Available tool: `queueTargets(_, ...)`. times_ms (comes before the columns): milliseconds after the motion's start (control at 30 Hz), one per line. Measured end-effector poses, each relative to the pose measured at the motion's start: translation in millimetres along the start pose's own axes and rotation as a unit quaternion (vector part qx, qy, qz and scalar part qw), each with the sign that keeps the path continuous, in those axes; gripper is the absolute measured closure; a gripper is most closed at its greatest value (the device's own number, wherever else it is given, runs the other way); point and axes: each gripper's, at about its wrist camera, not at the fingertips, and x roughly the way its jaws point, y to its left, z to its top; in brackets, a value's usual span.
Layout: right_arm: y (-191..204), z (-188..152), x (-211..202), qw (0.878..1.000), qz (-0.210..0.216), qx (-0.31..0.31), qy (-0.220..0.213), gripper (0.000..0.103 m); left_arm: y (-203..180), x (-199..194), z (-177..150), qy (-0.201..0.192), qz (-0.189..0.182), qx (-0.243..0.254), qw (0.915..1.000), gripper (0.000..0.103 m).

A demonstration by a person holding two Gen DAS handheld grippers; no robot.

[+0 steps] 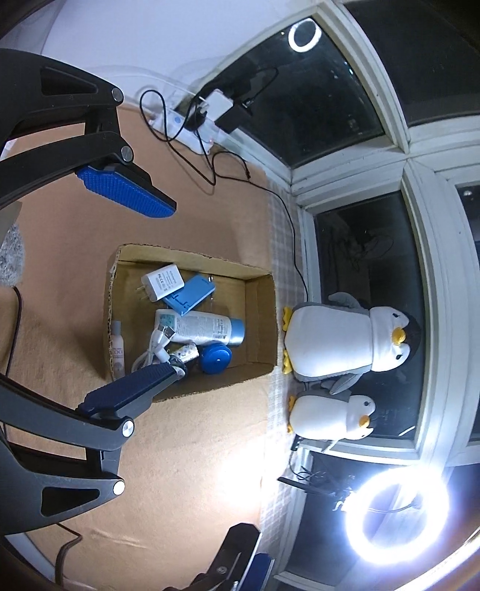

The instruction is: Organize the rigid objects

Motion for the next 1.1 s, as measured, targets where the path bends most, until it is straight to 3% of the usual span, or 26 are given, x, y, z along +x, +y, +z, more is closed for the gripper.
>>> queueTargets(367,-9.9,-1.2,-15.8,1.000,-0.007,0.007,-0.015,0.021,0.5,-19.1,6.0,-0.022,0.002,-0.011,0.9997,0.021)
queueTargets(1100,-10.5,-3.4,-9.8,1.000,-0.008,0.007,-0.006,0.021,2.6,-21.4,6.9,-0.025,-0.002,-0.013,0.9996,0.021)
